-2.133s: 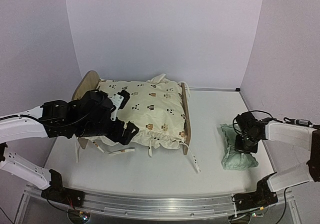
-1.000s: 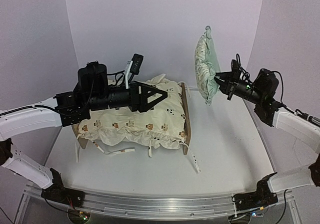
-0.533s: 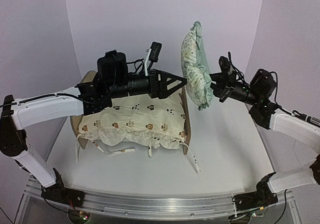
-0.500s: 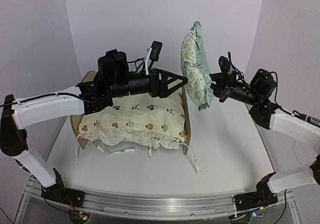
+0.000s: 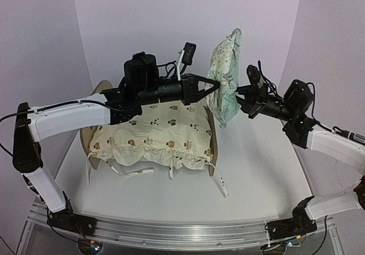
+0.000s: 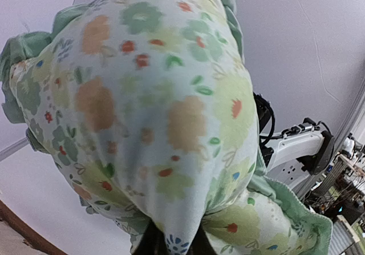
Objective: Set up the pet bed
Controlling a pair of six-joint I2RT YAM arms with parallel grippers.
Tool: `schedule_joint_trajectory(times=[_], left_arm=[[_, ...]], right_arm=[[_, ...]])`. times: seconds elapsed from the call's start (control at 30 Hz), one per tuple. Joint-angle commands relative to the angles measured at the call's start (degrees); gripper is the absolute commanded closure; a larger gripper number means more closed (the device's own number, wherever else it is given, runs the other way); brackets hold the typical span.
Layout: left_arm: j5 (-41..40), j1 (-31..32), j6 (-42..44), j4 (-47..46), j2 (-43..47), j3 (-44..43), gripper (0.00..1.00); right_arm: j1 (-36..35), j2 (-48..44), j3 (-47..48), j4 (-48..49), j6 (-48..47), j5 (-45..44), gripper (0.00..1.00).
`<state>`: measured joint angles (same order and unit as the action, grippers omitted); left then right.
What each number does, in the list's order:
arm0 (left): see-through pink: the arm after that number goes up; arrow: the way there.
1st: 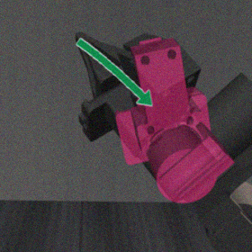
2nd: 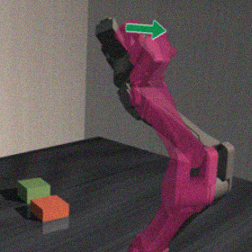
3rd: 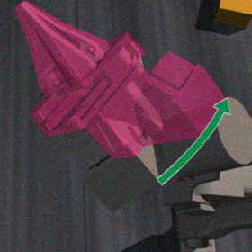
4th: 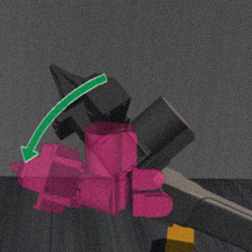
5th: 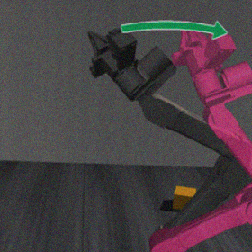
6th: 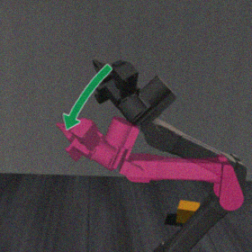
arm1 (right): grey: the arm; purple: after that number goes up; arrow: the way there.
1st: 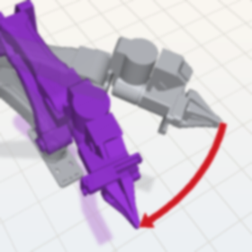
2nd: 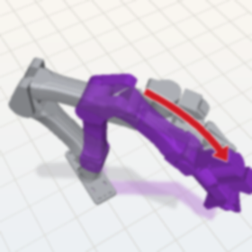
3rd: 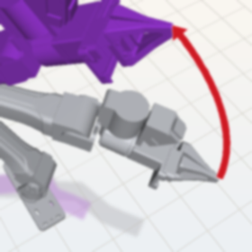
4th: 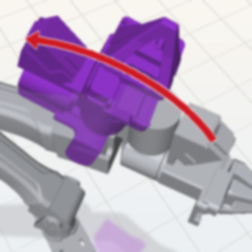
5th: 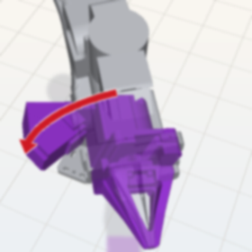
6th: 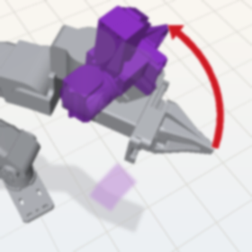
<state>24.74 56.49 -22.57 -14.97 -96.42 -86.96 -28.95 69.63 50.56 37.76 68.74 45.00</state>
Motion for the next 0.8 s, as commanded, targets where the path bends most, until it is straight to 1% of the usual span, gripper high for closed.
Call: schedule_joint_trajectory(times=[0.0, 0.03, 0.07, 0.1, 0.13, 0.17, 0.23, 0.3, 0.4, 0.47, 0.53, 0.63, 0.77], left_arm=[[-0.48, -0.32, 1.03, -1.53, 1.35, -0.34, 0.99], [-1.06, -0.32, 1.50, -0.45, 1.82, -0.31, 1.00], [-2.12, -0.32, 2.30, 1.21, 2.42, -0.25, 1.00], [-3.12, -0.32, 3.13, 2.67, 3.45, -0.08, 1.00], [-4.48, -0.32, 4.26, 4.76, 4.24, -0.06, 1.00], [-6.34, -0.32, 5.58, 7.56, 4.90, -0.35, 1.00], [-10.39, -0.32, 7.68, 13.25, 6.56, -1.69, 1.00], [-14.67, -0.32, 9.02, 19.37, 8.33, -2.40, 1.00], [-21.38, -0.32, 11.07, 26.14, 10.91, -2.78, 1.00], [-28.54, -0.37, 12.26, 31.39, 11.60, -3.95, 1.00], [-35.00, -0.45, 13.41, 36.82, 11.07, -6.45, 1.00], [-42.42, -1.23, 14.91, 42.94, 10.02, -8.94, 1.00], [-53.37, -2.58, 16.11, 50.18, 7.85, -12.70, 1.00]], right_arm=[[-0.93, -1.68, -0.71, 3.09, -1.70, 1.48, 0.98], [-0.94, -1.70, -0.85, 2.50, -2.16, 1.20, 0.94], [-0.96, -1.81, -0.77, 1.12, -3.09, 1.01, 0.80], [-0.95, -2.00, -0.64, -0.53, -4.25, 0.78, 0.60], [-0.94, -2.38, -0.50, -3.00, -5.96, 0.35, 0.48], [-0.93, -3.02, -0.34, -6.38, -8.33, -0.52, 0.40], [-0.93, -4.56, 0.29, -14.28, -13.63, -2.84, 0.31], [-0.98, -6.82, 0.72, -24.89, -20.43, -6.95, 0.25], [-0.94, -10.26, 0.83, -38.05, -29.05, -15.27, 0.18], [-0.94, -11.82, 1.14, -45.41, -32.97, -20.91, 0.14], [-0.94, -12.88, 1.03, -50.28, -36.76, -25.35, 0.10], [-0.93, -13.89, 0.08, -54.39, -39.26, -29.87, 0.08], [-0.98, -14.17, -1.37, -56.40, -40.78, -31.60, 0.07]])
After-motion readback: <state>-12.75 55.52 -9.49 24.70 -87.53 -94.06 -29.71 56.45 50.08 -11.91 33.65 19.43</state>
